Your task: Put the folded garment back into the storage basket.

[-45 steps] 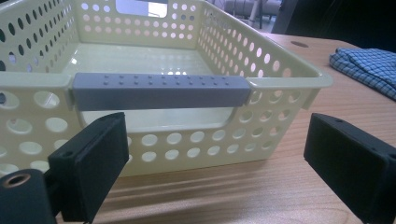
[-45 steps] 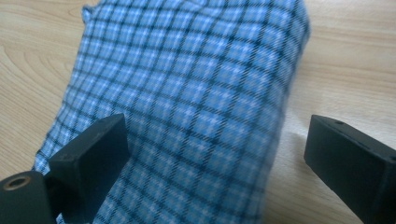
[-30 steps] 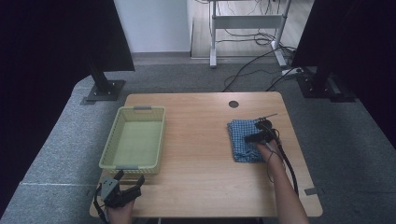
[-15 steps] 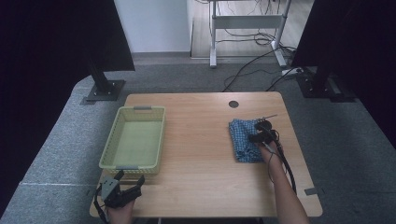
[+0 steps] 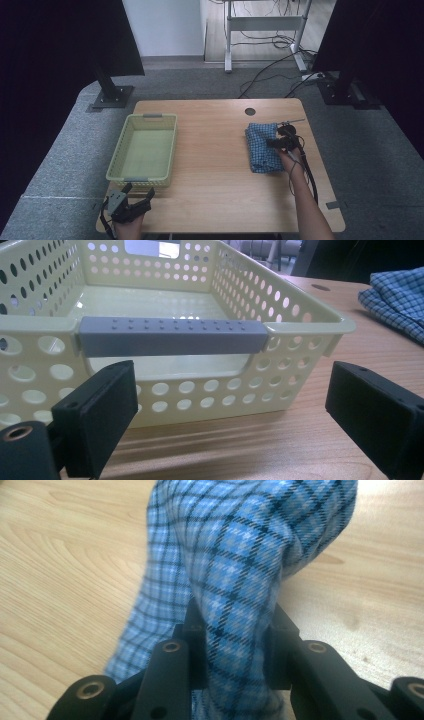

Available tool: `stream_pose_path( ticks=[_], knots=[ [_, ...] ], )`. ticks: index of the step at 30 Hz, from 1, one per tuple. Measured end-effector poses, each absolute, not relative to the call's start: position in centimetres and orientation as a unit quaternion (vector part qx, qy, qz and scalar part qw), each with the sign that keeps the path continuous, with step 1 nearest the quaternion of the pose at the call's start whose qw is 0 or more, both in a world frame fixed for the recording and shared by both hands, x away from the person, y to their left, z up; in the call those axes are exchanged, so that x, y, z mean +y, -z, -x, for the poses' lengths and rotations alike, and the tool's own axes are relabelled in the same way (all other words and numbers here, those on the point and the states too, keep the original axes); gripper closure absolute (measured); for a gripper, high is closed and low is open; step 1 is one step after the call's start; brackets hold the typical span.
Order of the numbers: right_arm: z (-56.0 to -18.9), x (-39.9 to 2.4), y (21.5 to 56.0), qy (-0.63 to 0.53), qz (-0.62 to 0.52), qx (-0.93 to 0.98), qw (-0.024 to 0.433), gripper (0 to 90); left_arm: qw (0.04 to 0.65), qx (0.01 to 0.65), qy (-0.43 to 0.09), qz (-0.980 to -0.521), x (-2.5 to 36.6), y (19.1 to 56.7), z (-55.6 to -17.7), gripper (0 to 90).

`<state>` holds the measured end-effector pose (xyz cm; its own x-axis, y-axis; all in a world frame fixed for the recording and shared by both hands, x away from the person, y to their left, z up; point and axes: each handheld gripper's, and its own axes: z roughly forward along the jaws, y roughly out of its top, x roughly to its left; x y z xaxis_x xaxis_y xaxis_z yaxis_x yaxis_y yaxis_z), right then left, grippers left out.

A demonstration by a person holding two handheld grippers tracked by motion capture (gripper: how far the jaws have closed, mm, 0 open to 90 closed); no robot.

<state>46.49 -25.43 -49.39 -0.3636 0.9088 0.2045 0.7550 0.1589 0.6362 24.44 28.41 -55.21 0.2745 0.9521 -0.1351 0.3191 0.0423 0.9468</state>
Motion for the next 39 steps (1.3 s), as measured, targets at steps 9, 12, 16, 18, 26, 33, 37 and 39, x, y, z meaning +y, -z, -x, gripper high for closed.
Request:
stream_pose_path(
  ticks=[9, 12, 16, 18, 26, 33, 37, 39],
  knots=[
    [-45.6, -25.8, 47.7, -0.358, -0.553, 0.744, 0.115, 70.5, 0.514, 0.511, -0.305, -0.617, 28.4, 55.2, -24.3, 6.5],
    [-45.3, -26.1, 47.0, -0.364, -0.553, 0.740, 0.115, 70.4, 0.512, 0.511, -0.307, -0.618, 28.4, 55.2, -24.3, 6.5],
    [-44.9, -26.4, 45.8, -0.368, -0.552, 0.739, 0.120, 70.4, 0.512, 0.510, -0.309, -0.619, 28.3, 55.1, -24.2, 6.5],
    [-44.6, -26.5, 45.1, -0.372, -0.549, 0.739, 0.124, 70.4, 0.510, 0.504, -0.314, -0.622, 28.1, 55.1, -24.1, 6.5],
    [-43.4, -26.4, 41.2, -0.392, -0.539, 0.733, 0.141, 70.4, 0.513, 0.496, -0.310, -0.628, 27.9, 55.0, -24.0, 6.5],
    [-42.9, -26.1, 39.3, -0.401, -0.532, 0.731, 0.150, 70.4, 0.519, 0.494, -0.303, -0.629, 27.8, 55.0, -23.9, 6.5],
    [-42.9, -25.9, 39.2, -0.402, -0.531, 0.731, 0.147, 70.3, 0.517, 0.493, -0.302, -0.630, 27.8, 55.1, -24.0, 6.5],
    [-42.9, -25.8, 39.4, -0.401, -0.531, 0.732, 0.145, 70.3, 0.514, 0.494, -0.305, -0.632, 27.7, 55.1, -24.0, 6.5]
  ],
)
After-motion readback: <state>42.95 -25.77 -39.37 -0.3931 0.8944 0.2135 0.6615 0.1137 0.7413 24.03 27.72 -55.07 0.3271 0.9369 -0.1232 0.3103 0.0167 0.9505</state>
